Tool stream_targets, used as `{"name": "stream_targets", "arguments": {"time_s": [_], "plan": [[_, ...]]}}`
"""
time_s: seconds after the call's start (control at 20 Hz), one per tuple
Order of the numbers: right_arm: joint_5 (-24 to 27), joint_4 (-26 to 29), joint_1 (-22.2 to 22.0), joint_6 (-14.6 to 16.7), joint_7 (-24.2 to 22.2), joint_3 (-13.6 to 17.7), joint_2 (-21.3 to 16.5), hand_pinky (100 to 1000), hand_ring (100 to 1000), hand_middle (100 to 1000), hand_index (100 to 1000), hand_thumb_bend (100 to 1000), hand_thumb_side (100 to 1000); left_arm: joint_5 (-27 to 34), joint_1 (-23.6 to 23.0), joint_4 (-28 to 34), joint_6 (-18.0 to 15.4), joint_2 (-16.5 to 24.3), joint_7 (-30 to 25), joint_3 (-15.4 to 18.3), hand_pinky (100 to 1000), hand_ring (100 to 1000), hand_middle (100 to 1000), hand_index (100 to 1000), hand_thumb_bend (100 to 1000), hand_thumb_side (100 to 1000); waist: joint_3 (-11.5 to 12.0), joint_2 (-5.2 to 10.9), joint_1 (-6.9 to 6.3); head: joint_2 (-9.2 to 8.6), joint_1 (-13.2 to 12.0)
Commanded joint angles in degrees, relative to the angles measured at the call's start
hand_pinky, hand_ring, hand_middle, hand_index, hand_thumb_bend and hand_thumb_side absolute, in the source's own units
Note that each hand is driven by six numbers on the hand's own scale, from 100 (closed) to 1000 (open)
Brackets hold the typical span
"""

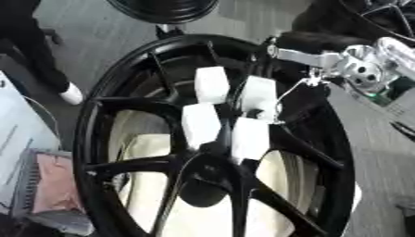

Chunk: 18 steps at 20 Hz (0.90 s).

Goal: Pull the pin out of the wheel hub.

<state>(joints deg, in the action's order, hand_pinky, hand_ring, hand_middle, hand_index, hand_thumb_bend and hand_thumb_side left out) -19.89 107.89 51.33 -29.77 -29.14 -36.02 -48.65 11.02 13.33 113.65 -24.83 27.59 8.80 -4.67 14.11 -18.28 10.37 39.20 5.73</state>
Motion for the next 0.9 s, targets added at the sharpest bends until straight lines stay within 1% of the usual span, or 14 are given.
{"name": "stream_targets", "arguments": {"time_s": [0.05,0.1,0.2,0.3,0.4,0.5,0.75,0.9], "plan": [[0.61,0.06,0.51,-0.43,0.52,0.99,-0.98,760,681,593,716,401,210,-0.27,0.42,0.95,-0.09,0.38,0.16,0.59,775,624,618,801,100,732,-0.01,0.90,-0.59,-0.65,0.15],[0.71,0.07,0.47,-0.52,0.63,1.00,-0.99,760,681,593,716,401,210,-0.26,0.41,0.95,-0.09,0.37,0.16,0.58,775,624,618,801,100,732,0.00,0.90,-0.60,-0.66,0.17],[0.92,0.08,0.39,-0.74,0.87,1.04,-0.98,756,673,570,701,362,186,-0.24,0.41,0.95,-0.11,0.36,0.15,0.57,775,624,619,801,100,732,-0.02,0.93,-0.64,-0.72,0.18],[1.15,0.09,0.30,-0.98,1.19,1.12,-0.98,756,669,560,695,350,163,-0.21,0.41,0.95,-0.13,0.35,0.13,0.56,776,624,618,801,100,732,-0.06,0.95,-0.67,-0.78,0.18],[1.38,0.10,0.23,-1.15,1.36,1.13,-0.98,752,662,546,684,318,119,-0.20,0.38,0.95,-0.08,0.31,0.11,0.54,776,624,618,800,100,733,-0.10,0.95,-0.68,-0.84,0.19],[1.68,0.20,0.22,-1.25,1.62,1.21,-0.89,751,658,539,677,299,101,-0.19,0.37,0.95,-0.01,0.25,0.09,0.52,776,624,618,800,100,732,-0.10,0.95,-0.67,-0.83,0.20],[2.18,0.58,0.44,-1.28,2.69,1.41,-0.75,746,643,499,645,214,100,-0.17,0.37,0.95,0.05,0.19,0.11,0.56,777,624,619,800,100,733,0.02,1.02,-0.68,-0.93,0.27],[2.52,0.88,0.60,-1.22,3.94,1.54,-0.64,750,639,488,632,179,100,-0.20,0.26,0.95,0.15,0.13,0.13,0.58,777,624,619,800,100,733,0.04,1.07,-0.68,-0.96,0.32]]}}
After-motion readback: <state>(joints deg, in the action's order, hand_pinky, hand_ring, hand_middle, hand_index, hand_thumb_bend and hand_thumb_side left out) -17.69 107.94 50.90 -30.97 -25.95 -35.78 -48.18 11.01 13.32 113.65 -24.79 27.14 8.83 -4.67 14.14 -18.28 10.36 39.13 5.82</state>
